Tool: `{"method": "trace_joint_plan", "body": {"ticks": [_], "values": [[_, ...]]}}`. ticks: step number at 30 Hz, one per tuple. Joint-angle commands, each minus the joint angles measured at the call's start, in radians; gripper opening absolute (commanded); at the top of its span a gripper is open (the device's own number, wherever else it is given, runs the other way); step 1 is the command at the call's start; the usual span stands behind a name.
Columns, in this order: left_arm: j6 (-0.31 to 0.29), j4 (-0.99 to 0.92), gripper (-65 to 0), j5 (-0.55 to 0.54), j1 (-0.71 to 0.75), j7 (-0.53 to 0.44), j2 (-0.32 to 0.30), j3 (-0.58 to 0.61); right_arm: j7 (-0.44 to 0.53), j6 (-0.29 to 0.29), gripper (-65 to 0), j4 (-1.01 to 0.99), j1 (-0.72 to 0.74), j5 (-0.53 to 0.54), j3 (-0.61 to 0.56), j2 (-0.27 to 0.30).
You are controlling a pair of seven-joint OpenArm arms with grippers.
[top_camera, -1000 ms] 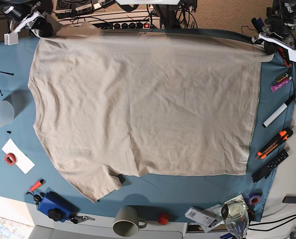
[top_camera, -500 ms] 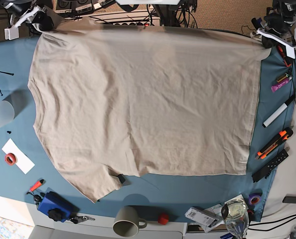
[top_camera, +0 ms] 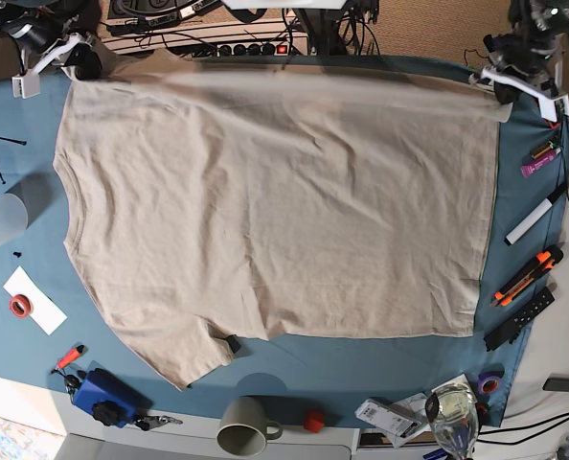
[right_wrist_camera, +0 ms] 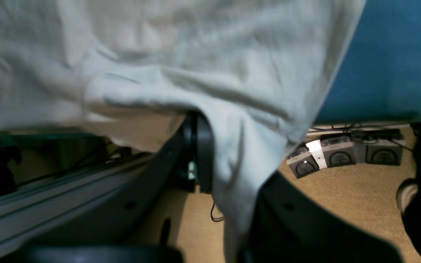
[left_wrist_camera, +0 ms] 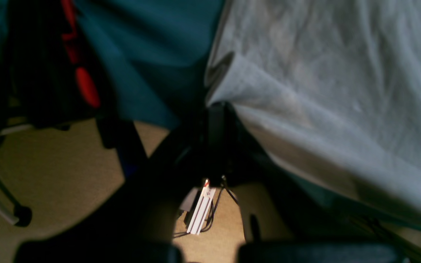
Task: Fold the T-shirt properly
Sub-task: 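Fold the held shoulder edge over the shirt body toward the hem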
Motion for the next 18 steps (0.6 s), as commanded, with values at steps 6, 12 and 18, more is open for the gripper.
{"method": "trace_joint_plan", "body": {"ticks": [6,12,18], "values": [[0.042,0.016,-65.0,0.116,-0.061,-0.048,-0.011,0.021,0.043,-0.002,-65.0,0.014,0.039,-0.01,0.007,0.024],[0.042,0.016,-65.0,0.115,-0.076,-0.066,-0.012,0.022,0.045,-0.002,-65.0,0.014,0.108,-0.029,-0.013,0.055],[0.037,-0.017,-65.0,0.114,-0.118,-0.091,-0.017,0.022,0.071,-0.002,-65.0,0.013,0.178,-0.124,-0.087,0.091]]}}
